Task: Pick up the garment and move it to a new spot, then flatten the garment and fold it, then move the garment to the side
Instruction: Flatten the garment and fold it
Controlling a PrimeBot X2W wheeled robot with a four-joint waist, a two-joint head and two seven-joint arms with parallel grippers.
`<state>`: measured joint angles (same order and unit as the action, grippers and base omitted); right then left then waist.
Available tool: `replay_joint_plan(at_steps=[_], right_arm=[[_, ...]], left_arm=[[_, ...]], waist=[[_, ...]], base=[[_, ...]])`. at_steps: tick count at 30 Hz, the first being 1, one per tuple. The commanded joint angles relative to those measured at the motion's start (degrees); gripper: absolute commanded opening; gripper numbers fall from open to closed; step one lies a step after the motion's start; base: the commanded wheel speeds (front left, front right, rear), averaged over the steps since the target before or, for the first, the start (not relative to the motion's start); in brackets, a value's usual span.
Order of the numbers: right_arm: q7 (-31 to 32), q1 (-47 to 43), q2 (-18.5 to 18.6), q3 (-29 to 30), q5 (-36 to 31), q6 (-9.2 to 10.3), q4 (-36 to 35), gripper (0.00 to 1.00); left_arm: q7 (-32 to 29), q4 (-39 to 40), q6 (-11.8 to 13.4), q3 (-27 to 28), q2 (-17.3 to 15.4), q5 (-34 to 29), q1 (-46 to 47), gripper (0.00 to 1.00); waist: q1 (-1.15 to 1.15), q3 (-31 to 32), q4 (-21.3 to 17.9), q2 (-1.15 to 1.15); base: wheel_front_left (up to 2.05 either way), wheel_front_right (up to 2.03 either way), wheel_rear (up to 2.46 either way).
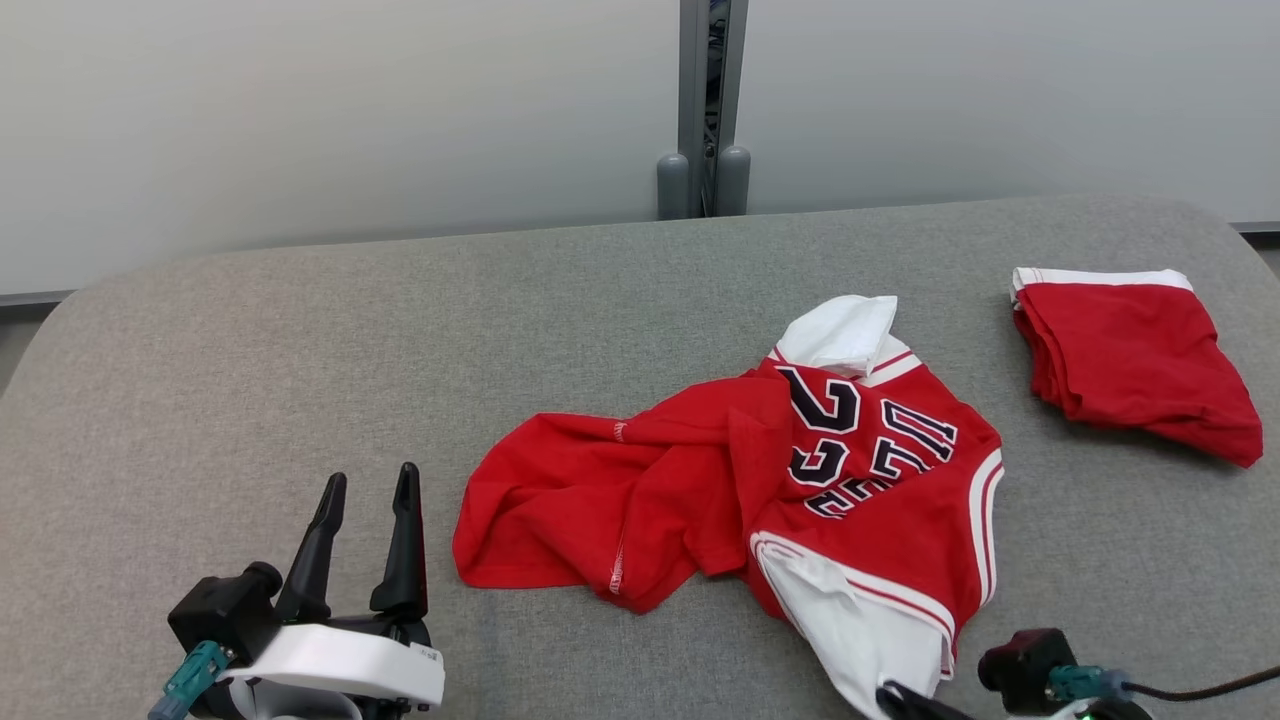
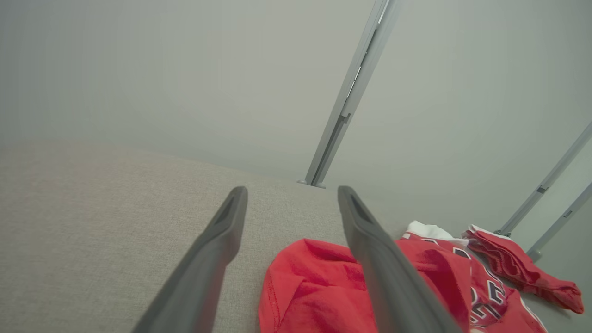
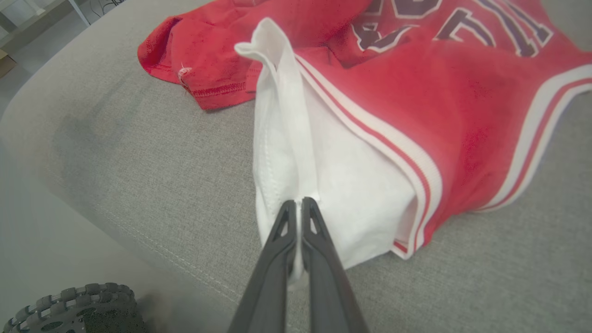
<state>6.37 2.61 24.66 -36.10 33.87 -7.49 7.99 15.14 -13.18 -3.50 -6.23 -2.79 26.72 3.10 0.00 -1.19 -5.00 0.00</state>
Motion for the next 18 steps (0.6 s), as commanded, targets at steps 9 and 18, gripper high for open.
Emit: replay_joint_plan(at_steps=[9,18], right_arm=[[2.2,1.2,2.1,-8.4,6.3,-0.01,1.1,0.0],[4.7,4.7,4.1,-17.6,7.1,-0.01,5.6,0.02]], left_arm=[[0.0,-0.5,-0.5,0.0,-0.3,-0.7,0.1,1.0],[0.0,-1.0,-0.4,-0.5,-0.3,-0.7,0.6,1.0]], waist=[[0.0,-0.1,-0.8,0.0],[0.0,-0.4,-0.4,0.0]], base=[[0.0,0.0,0.0],[0.0,0.0,0.0]])
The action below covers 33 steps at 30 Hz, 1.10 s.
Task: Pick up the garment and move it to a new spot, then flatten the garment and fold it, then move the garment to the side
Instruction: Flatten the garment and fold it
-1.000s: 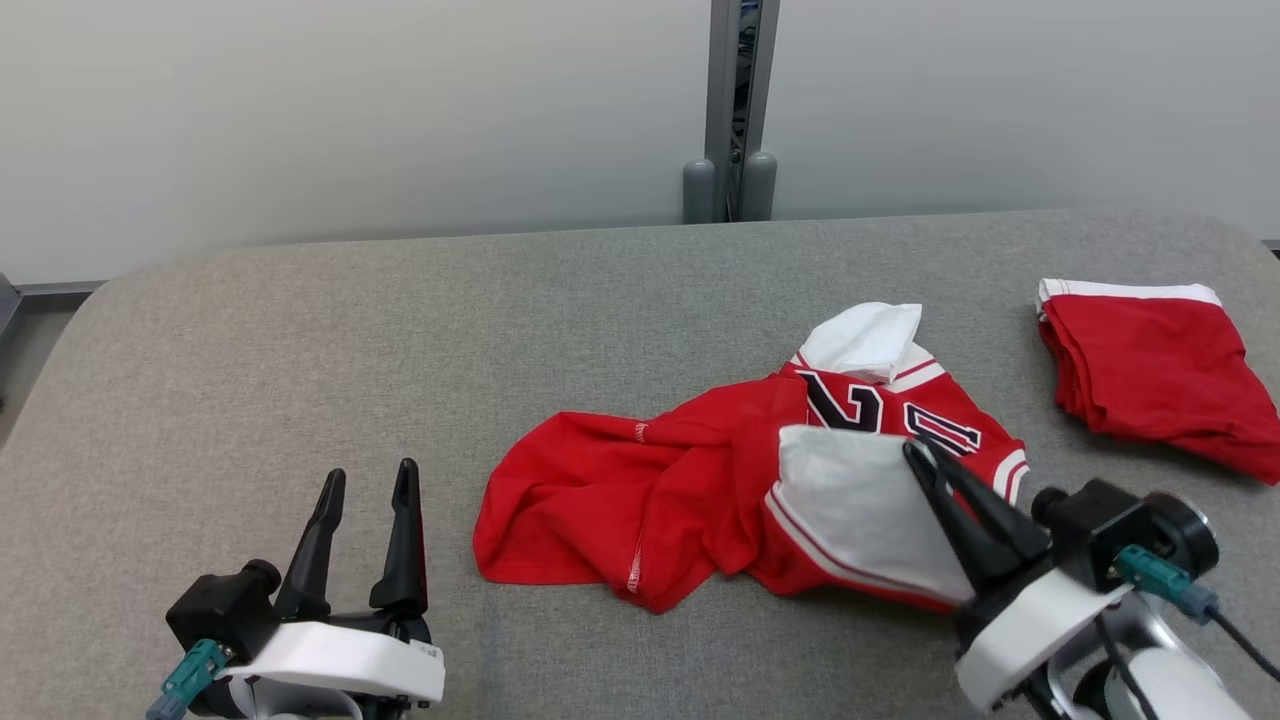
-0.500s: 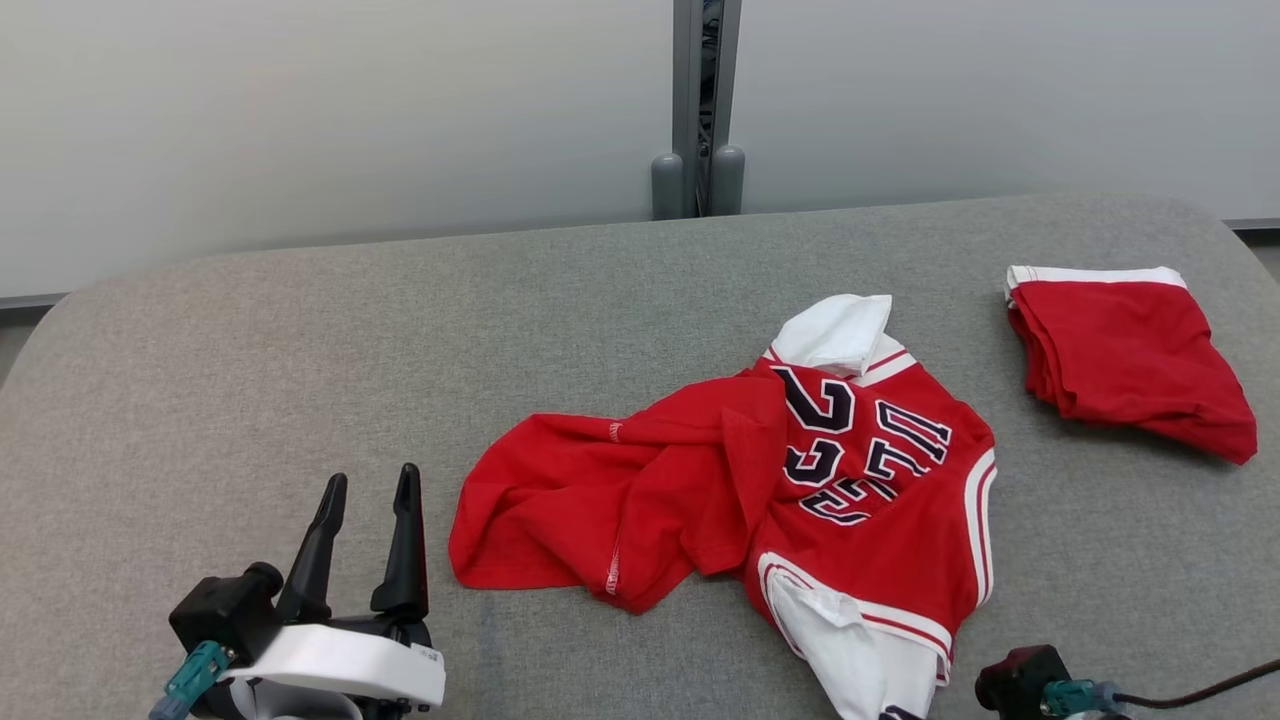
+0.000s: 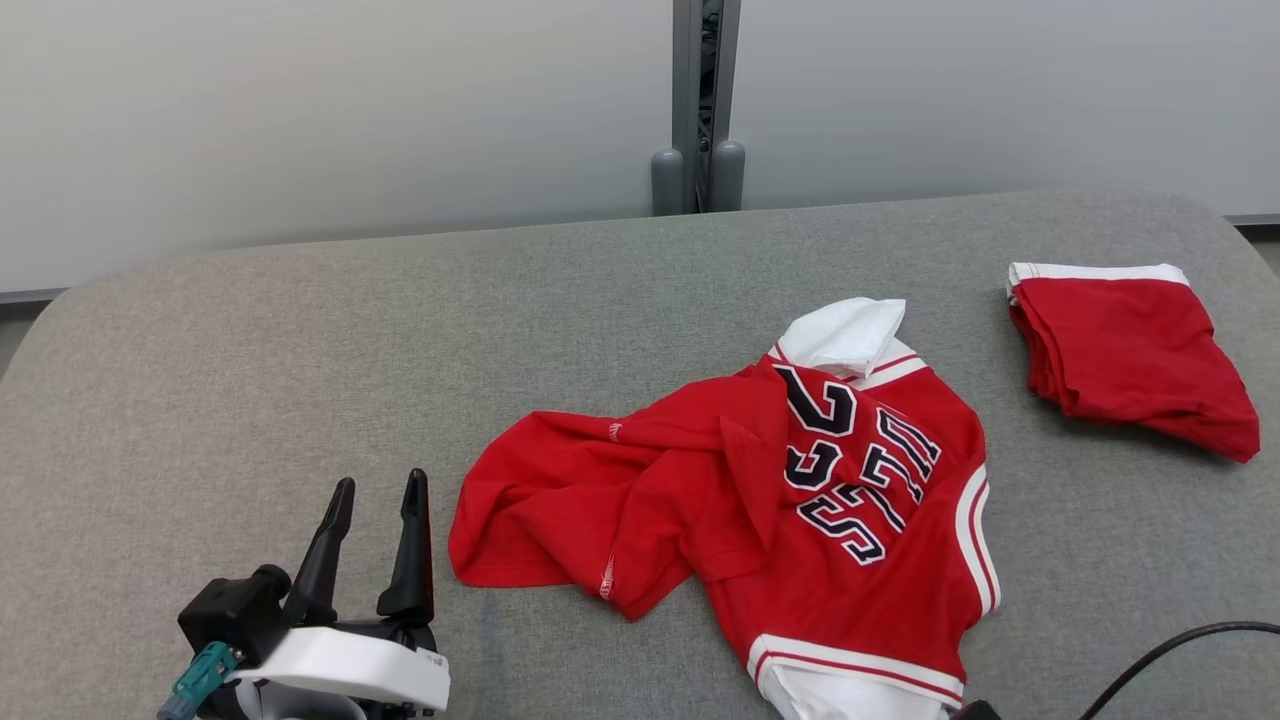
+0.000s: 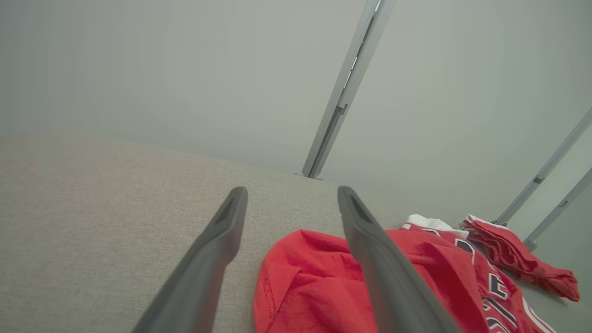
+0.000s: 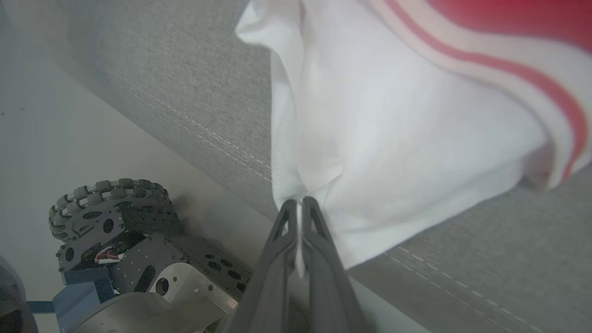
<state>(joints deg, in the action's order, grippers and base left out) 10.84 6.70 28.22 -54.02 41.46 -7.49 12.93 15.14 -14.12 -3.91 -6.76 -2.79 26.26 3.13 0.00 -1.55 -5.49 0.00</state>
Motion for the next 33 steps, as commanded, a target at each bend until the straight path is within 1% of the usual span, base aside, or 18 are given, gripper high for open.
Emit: replay_joint_plan(at_steps=[1,4,10,13,16,17,20,22,25,28,29,31,33], right_arm=[[0.4,1.0,0.5,0.6,-0.9,-0.01,2.2,1.0],[-0.3,2.1,-0.5,1.8,-0.4,-0.02,4.0,1.0],[-4.6,4.7,-0.1,7.2,2.0,-0.01,2.0,1.0],[-9.0,7.0,0.4,12.5,1.2,0.0,0.1,1.0],[-14.2,7.6,-1.2,18.3,-0.6,-0.02,-0.3,1.0],[-14.2,7.6,-1.2,18.3,-0.6,-0.02,-0.3,1.0],[-18.3,8.5,-1.8,24.6,-5.0,0.0,0.9,1.0],[-20.6,8.5,-3.6,28.3,-9.2,-0.01,2.1,1.0],[-23.1,7.6,-7.4,35.2,-14.7,-0.01,4.0,1.0],[-24.6,6.3,-12.0,42.4,-20.6,0.0,5.9,1.0],[-24.9,5.8,-13.4,43.9,-23.4,-0.01,6.7,1.0],[-25.2,5.0,-16.4,44.7,-27.8,-0.01,7.9,1.0],[-25.4,4.7,-18.7,45.6,-29.7,0.0,8.6,1.0]], left_arm=[[0.0,0.0,0.1,0.1,-0.3,-0.2,0.7,1.0],[0.0,-0.1,0.1,0.1,-0.3,0.0,0.9,1.0],[0.0,-0.2,0.3,0.4,-0.3,0.3,0.8,1.0],[0.0,-0.1,0.4,0.5,-0.3,0.6,0.6,1.0],[0.0,0.2,0.5,0.3,-0.3,0.7,0.7,1.0],[0.0,0.2,0.5,0.3,-0.3,0.7,0.7,1.0],[0.0,0.4,0.5,0.1,-0.3,0.8,0.9,1.0],[0.0,0.6,0.6,0.0,-0.3,0.9,1.1,1.0],[0.0,0.9,0.7,-0.1,-0.3,1.0,1.2,1.0],[0.0,1.2,0.8,-0.4,-0.3,1.0,1.4,1.0],[0.0,1.2,0.8,-0.5,-0.3,1.0,1.4,1.0],[0.0,1.1,0.7,-0.9,-0.3,1.0,1.4,1.0],[0.0,0.9,0.6,-1.0,-0.3,0.9,1.5,1.0]], waist=[[0.0,-0.2,0.2,0.0],[0.0,-0.4,0.6,0.0],[0.0,-0.3,0.9,0.0],[0.0,-0.1,0.9,0.0],[0.0,0.1,0.8,0.0],[0.0,0.1,0.8,0.0],[0.0,0.2,0.7,0.0],[0.0,0.2,0.6,0.0],[0.0,0.1,0.5,0.0],[0.0,-0.2,0.3,0.0],[0.0,-0.3,0.2,0.0],[0.0,-0.6,0.0,0.0],[0.0,-0.8,0.0,0.0]], base=[[0.0,0.0,0.0],[0.0,0.0,0.0],[0.0,0.0,0.0],[0.0,0.0,0.0],[0.0,0.0,0.0],[0.0,0.0,0.0],[0.0,0.0,0.0],[0.0,0.0,0.0],[0.0,0.0,0.0],[0.0,0.0,0.0],[0.0,0.0,0.0],[0.0,0.0,0.0],[0.0,0.0,0.0]])
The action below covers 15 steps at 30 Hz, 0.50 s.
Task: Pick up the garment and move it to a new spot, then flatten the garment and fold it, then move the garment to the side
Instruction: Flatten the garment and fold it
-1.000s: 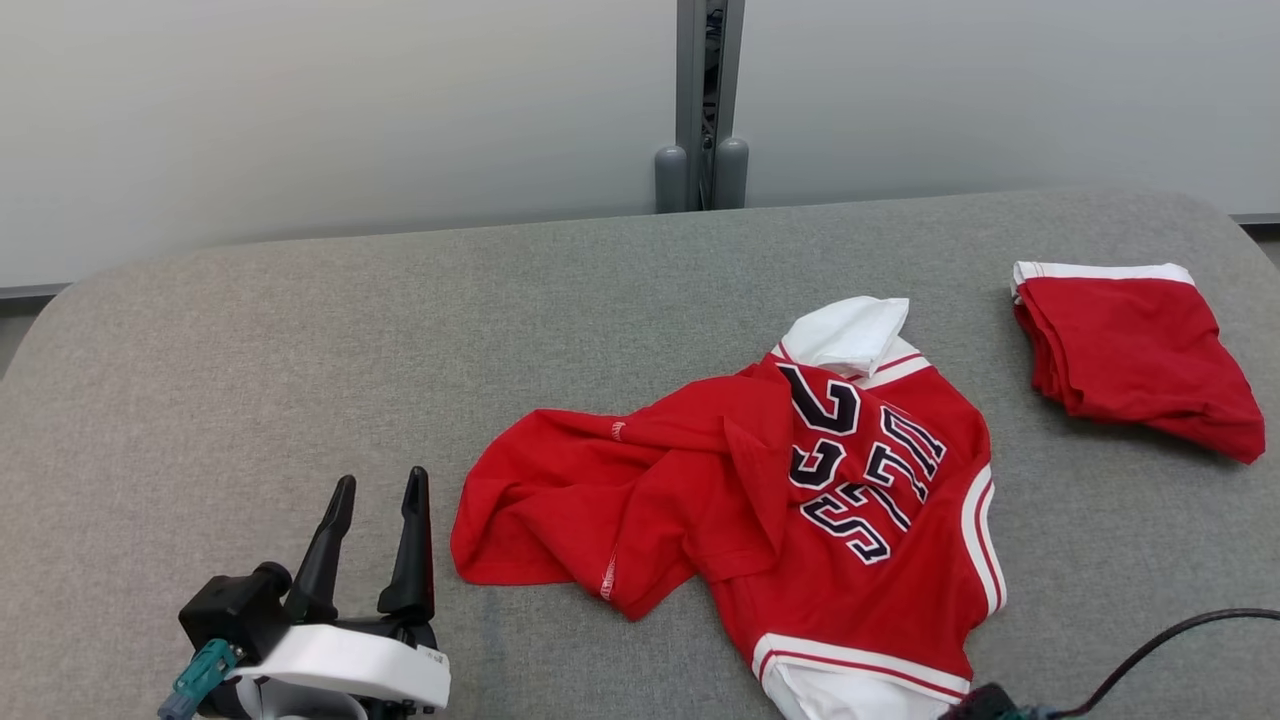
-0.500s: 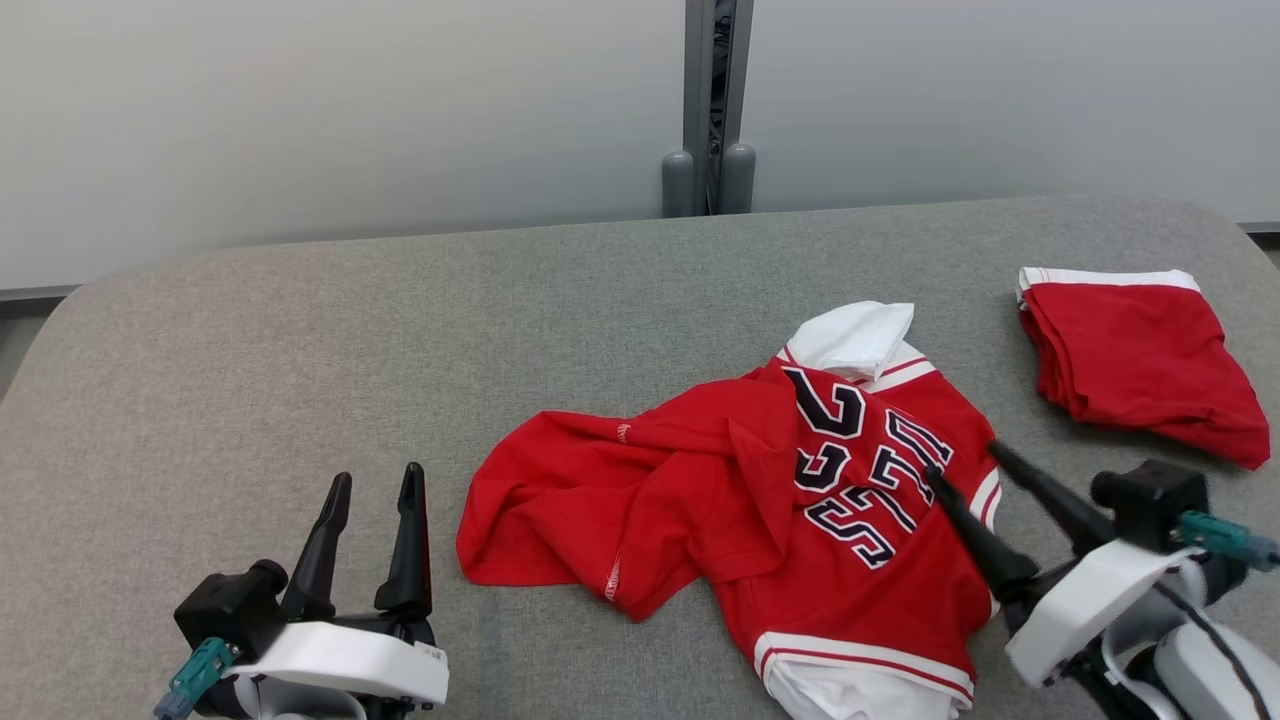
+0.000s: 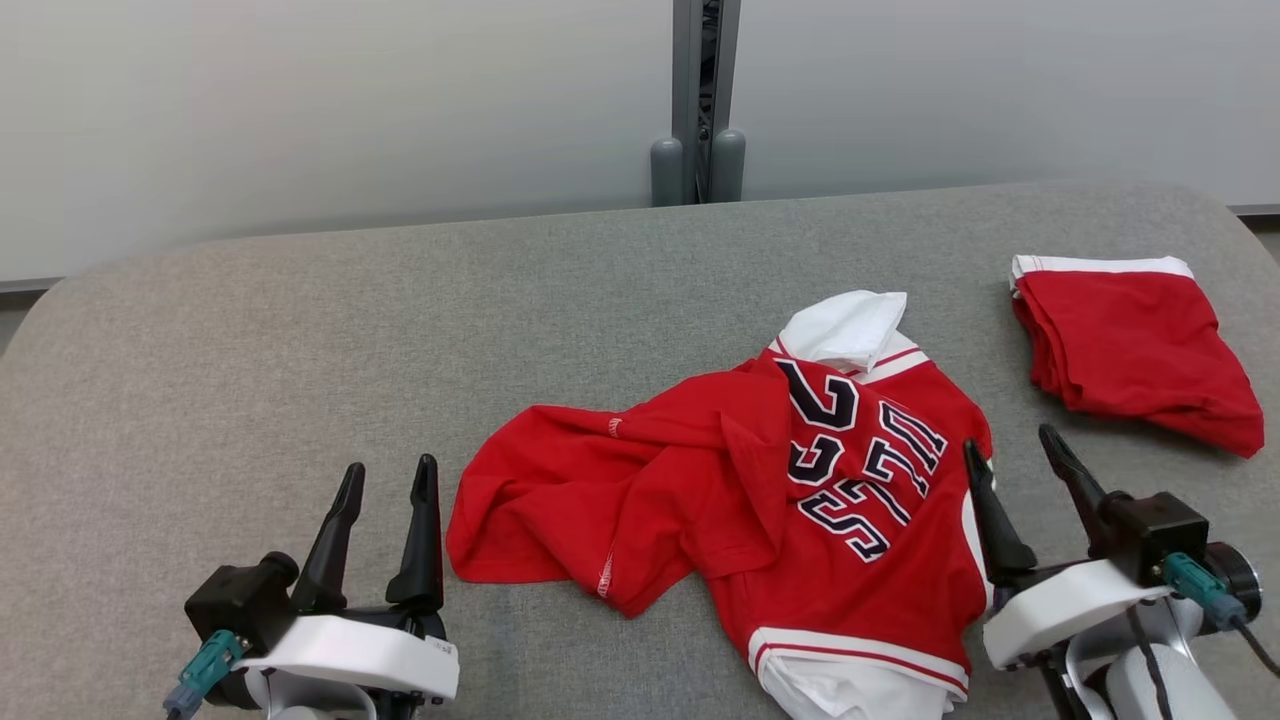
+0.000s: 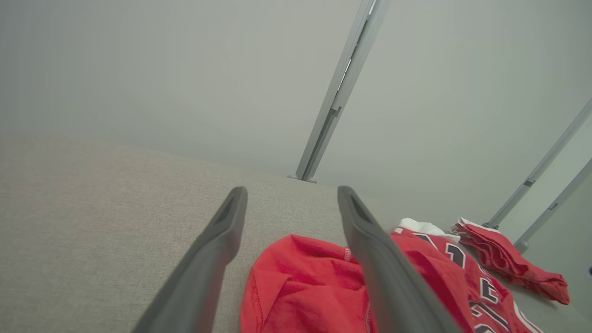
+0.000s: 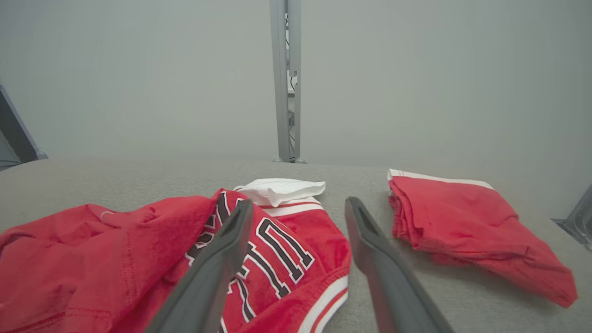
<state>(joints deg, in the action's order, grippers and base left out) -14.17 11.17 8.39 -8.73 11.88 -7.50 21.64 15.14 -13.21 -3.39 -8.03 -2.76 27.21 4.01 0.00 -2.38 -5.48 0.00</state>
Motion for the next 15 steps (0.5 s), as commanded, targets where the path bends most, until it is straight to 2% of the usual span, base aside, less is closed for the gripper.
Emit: replay_joint_plan(at_steps=[1,4,10,15], right_arm=[[-0.6,0.2,0.4,0.7,-0.9,0.01,0.1,1.0],[-0.8,0.3,-1.7,1.3,-2.0,0.01,0.3,1.0],[-1.0,1.0,-2.6,2.9,-2.7,0.01,0.1,1.0],[-1.1,1.3,-3.1,4.2,-3.1,0.01,-0.6,1.0]], left_arm=[[0.0,0.0,0.1,0.1,-0.3,0.0,0.7,1.0],[0.0,-0.1,0.0,0.2,-0.3,-0.2,0.9,1.0],[0.0,0.1,-0.3,-0.1,-0.3,-0.5,1.5,1.0],[0.0,-1.0,-1.7,-3.5,-0.3,-1.7,4.7,1.0]], waist=[[0.0,-0.1,0.0,0.0],[0.0,-0.3,-0.2,0.0],[0.0,-0.8,-1.1,0.0],[0.0,-2.4,-2.3,0.0]], base=[[0.0,0.0,0.0],[0.0,0.0,0.0],[0.0,0.0,0.0],[0.0,0.0,0.0]])
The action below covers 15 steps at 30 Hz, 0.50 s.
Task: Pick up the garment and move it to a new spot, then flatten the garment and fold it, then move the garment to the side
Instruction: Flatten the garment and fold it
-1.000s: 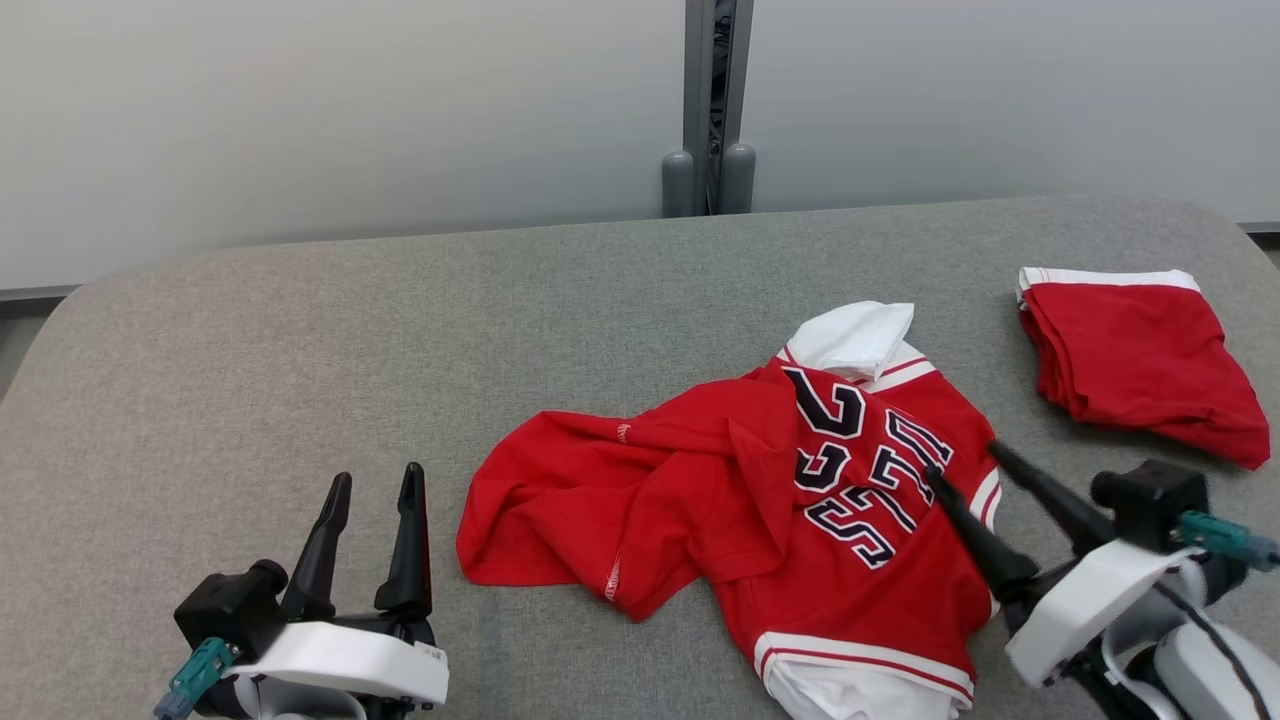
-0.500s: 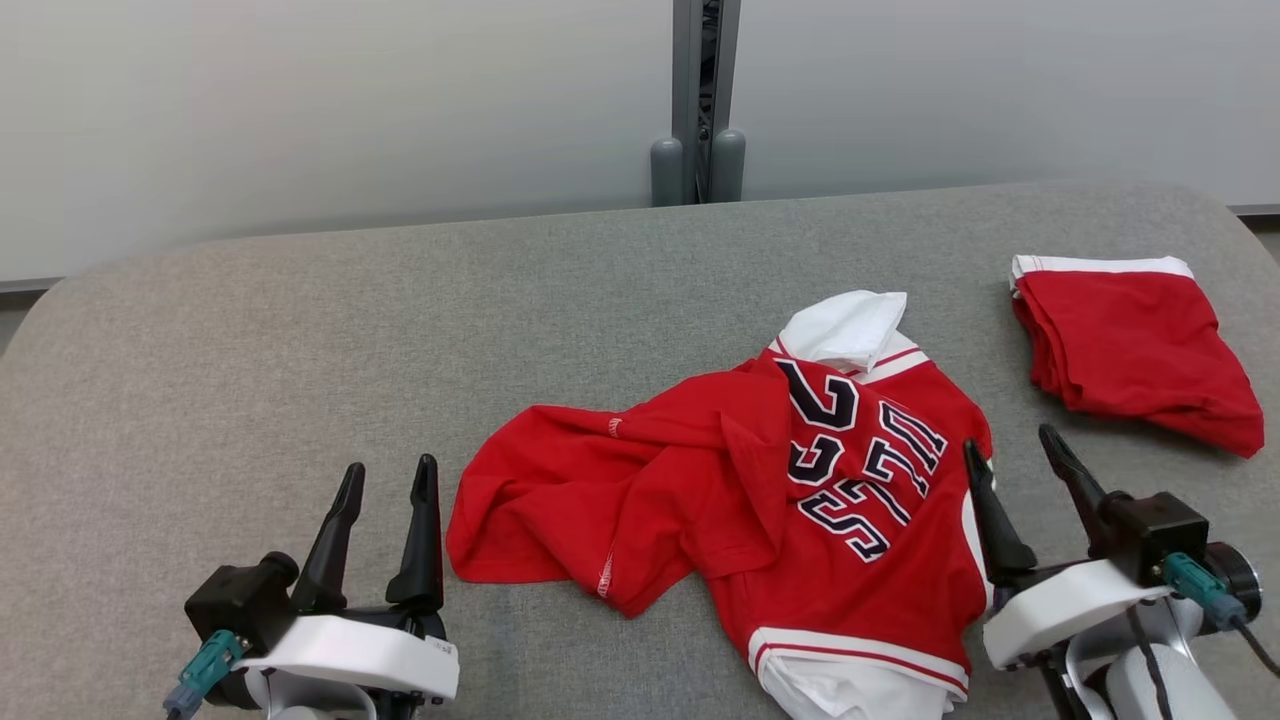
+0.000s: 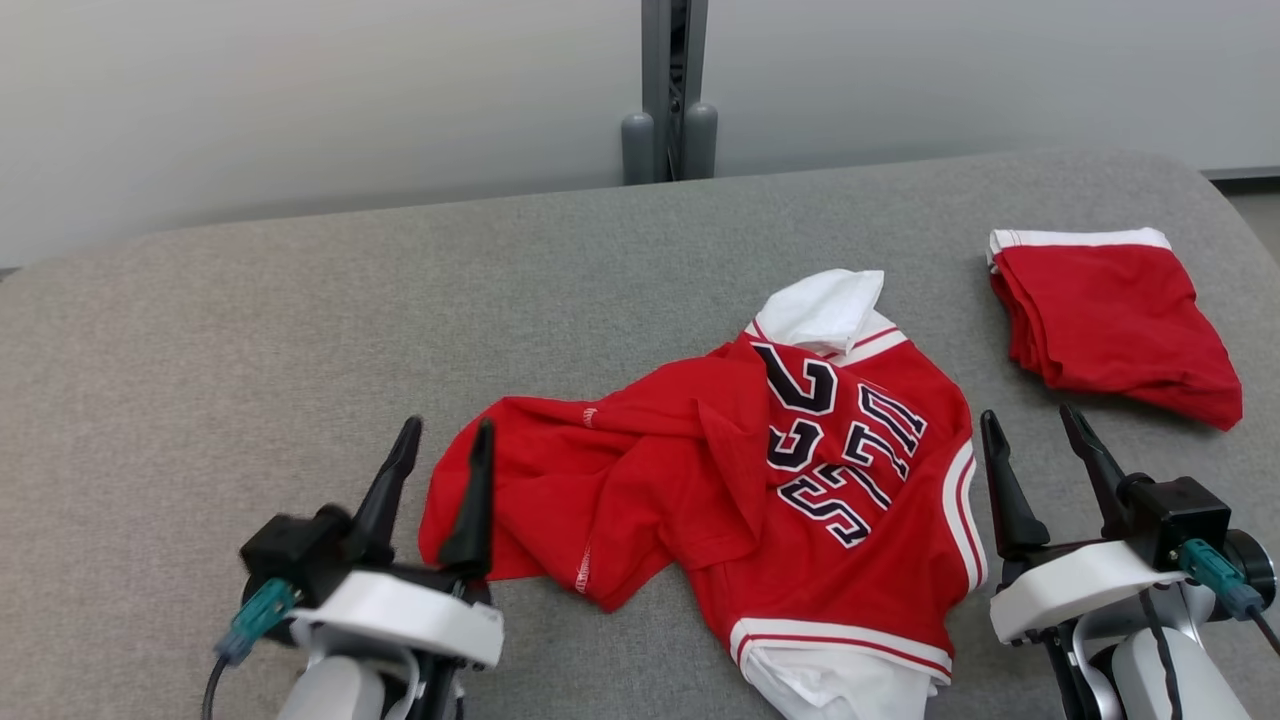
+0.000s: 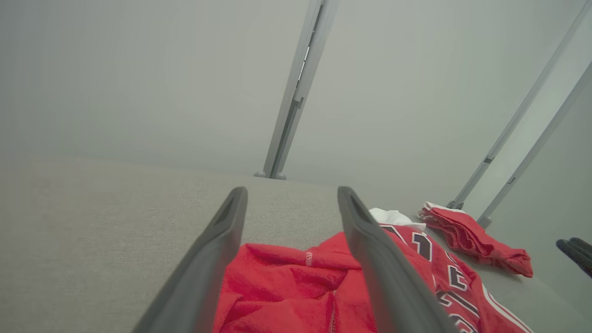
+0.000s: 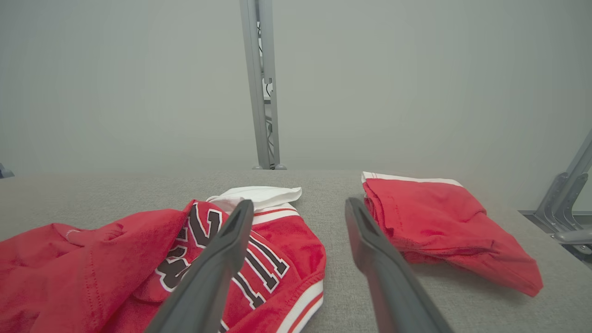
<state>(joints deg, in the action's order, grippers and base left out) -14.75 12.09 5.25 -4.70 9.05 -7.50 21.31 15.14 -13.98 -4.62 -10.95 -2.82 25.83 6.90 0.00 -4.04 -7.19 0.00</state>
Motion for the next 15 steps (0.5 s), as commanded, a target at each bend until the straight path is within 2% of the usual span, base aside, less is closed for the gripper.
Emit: replay_joint_plan(at_steps=[1,7,8,11,12,15], right_arm=[[-0.5,0.4,-0.1,0.4,-0.4,0.01,-0.4,1.0],[-0.5,1.4,-0.6,1.3,-0.7,0.0,-0.7,1.0],[-0.5,1.8,-0.8,1.1,-0.7,0.01,-0.7,1.0],[-0.5,2.2,-1.3,0.8,-0.4,0.01,-1.0,1.0],[-0.5,2.2,-1.3,0.8,-0.4,0.01,-1.0,1.0],[-0.5,2.6,-1.5,0.6,-0.3,0.0,-1.0,1.0]], left_arm=[[0.0,-0.8,-0.7,-1.7,-0.2,0.0,2.9,1.0],[-2.1,-10.6,-2.2,-14.6,-0.2,6.2,11.8,1.0],[-3.7,-12.9,-2.3,-18.3,-0.3,9.0,14.3,1.0],[-6.5,-15.3,-2.4,-22.7,-0.3,14.0,17.9,1.0],[-6.5,-15.3,-2.4,-22.7,-0.3,14.0,17.9,1.0],[-10.3,-17.4,-1.4,-26.0,-0.3,19.1,20.5,1.0]], waist=[[0.0,-1.2,-0.9,0.0],[0.0,-4.0,-2.8,0.0],[0.0,-4.9,-3.7,0.0],[0.0,-6.0,-4.9,0.0],[0.0,-6.0,-4.9,0.0],[0.0,-7.1,-6.1,0.0]], base=[[0.0,0.0,0.0],[0.0,0.0,0.0],[0.0,0.0,0.0],[0.0,0.0,0.0],[0.0,0.0,0.0],[0.0,0.0,0.0]])
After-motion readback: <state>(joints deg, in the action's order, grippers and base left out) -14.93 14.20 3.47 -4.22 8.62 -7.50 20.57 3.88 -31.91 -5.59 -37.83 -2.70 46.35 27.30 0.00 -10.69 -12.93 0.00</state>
